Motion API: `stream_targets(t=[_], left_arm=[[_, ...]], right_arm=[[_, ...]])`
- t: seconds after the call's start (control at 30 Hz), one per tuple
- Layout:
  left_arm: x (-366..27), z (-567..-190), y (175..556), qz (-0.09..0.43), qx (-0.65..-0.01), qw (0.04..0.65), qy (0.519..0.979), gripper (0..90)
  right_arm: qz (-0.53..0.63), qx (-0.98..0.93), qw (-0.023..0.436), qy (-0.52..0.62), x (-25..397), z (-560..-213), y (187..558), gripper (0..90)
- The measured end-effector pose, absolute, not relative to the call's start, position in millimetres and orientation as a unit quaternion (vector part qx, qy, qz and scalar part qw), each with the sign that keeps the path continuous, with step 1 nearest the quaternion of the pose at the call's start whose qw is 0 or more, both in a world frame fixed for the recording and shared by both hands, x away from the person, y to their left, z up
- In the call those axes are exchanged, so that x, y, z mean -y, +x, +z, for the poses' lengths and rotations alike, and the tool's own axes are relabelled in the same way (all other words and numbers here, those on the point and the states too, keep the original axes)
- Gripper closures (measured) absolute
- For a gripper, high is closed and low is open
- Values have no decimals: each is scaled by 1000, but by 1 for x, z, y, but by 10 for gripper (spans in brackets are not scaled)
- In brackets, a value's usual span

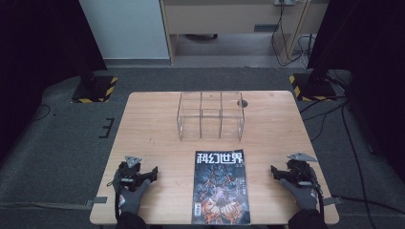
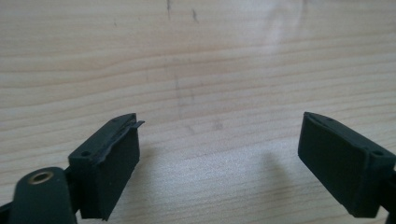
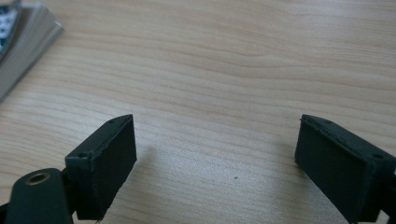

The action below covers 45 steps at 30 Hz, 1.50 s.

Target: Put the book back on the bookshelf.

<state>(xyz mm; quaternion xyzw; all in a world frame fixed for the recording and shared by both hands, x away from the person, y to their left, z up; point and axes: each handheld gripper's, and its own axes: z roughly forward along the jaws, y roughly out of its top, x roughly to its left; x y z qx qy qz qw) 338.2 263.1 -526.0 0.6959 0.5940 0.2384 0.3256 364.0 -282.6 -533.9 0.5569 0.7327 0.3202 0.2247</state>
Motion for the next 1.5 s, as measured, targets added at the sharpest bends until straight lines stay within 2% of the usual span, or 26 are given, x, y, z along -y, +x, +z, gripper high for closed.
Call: stream_targets(t=[0.73,1.5], left_arm=[[-247,-508,324,230,-567,374,697,149],[-204,-501,315,217,-518,395,727,162]], right_arm=[[399,-715,213,533,275,-504,353,157],[439,-726,204,488,230,-481,343,200]])
